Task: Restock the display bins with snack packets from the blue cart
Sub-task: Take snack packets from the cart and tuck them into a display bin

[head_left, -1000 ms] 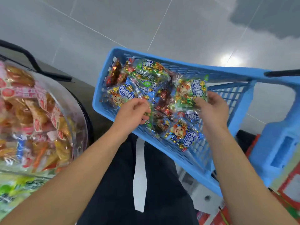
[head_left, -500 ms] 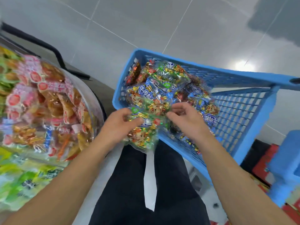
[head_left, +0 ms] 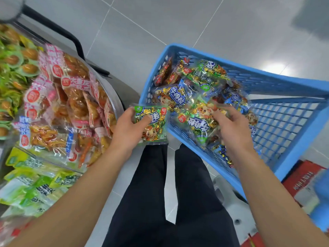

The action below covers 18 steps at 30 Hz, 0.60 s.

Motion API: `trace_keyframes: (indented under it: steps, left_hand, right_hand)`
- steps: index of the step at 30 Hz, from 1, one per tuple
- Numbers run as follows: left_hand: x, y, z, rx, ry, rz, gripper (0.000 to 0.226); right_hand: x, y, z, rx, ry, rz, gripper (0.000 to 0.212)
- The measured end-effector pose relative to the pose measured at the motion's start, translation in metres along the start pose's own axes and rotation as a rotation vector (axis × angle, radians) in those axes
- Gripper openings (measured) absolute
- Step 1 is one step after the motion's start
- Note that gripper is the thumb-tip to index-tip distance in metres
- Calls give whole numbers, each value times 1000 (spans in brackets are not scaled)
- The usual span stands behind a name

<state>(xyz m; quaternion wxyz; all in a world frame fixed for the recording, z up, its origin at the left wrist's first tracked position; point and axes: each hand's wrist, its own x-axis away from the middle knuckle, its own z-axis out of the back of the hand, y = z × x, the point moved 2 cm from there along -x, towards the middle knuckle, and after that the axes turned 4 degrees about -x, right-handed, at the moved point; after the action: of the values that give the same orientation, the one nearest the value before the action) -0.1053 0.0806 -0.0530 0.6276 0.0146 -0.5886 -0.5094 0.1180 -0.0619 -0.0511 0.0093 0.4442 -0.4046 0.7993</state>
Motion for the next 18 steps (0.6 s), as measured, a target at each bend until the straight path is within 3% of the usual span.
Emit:
trace_keyframes:
  steps: [4, 8, 10, 13, 15, 18]
  left_hand:
    - [-4, 1, -6, 284, -48, 105, 9]
    - [-1, 14, -14, 517, -166, 220, 13]
    - [-2, 20, -17, 619, -192, 256, 15]
    - [-5, 24, -19, 685, -238, 267, 35]
    - [-7, 24, -19, 679, -292, 208, 41]
    - [-12, 25, -16, 575, -226, 112, 38]
  right_hand:
    - [25, -5, 1, -370, -201, -247, 29]
    - [43, -3, -28, -535, -247, -354, 5]
    - [48, 0, -47, -540, -219, -361, 9]
    - [52, -1, -73, -267, -174, -196, 4]
    - [53, -4, -82, -25, -143, -38, 17]
    - [48, -10, -88, 216, -172, 79, 33]
